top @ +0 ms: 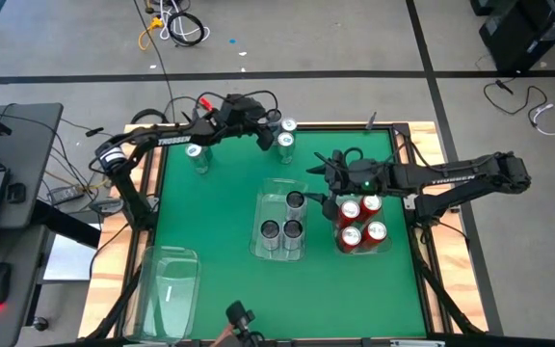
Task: Sort soda cans
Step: Put the white-pink soda can into the top left transparent bin
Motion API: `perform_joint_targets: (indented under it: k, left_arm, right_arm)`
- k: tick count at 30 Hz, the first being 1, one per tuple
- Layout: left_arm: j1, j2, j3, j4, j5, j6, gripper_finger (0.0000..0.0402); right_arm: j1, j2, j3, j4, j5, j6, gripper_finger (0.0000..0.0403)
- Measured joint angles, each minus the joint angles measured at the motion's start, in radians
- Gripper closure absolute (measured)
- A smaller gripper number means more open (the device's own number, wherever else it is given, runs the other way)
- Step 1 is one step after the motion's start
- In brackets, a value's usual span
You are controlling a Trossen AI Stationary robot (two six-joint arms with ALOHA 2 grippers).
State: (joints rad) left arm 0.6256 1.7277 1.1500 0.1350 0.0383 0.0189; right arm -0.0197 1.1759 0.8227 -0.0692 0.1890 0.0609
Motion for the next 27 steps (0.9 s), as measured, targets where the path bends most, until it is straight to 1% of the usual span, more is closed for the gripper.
perform_joint_targets:
  k: [5,12,18,24,27]
  left_arm:
    - [0.017,0.024,0.002,0.039,0.002,-0.003,0.0094]
    - [0.019,0.026,0.002,0.048,-0.004,-0.004,0.0094]
    - [0.019,0.018,0.002,0.046,-0.028,-0.004,0.0094]
    - [0.013,0.014,0.048,0.01,-0.053,0.003,0.0094]
    - [0.019,0.014,0.053,0.006,-0.053,0.004,0.0094]
  right_arm:
    - [-0.018,0.0,0.0,0.0,0.0,0.011,0.0083]
    - [-0.031,0.0,0.0,0.001,0.0,0.01,0.0084]
    - [-0.032,0.0,0.0,0.0,0.0,0.009,0.0082]
    - [-0.032,0.0,0.0,0.0,0.0,0.007,0.0085]
    - [-0.032,0.0,0.0,-0.001,0.0,0.007,0.0084]
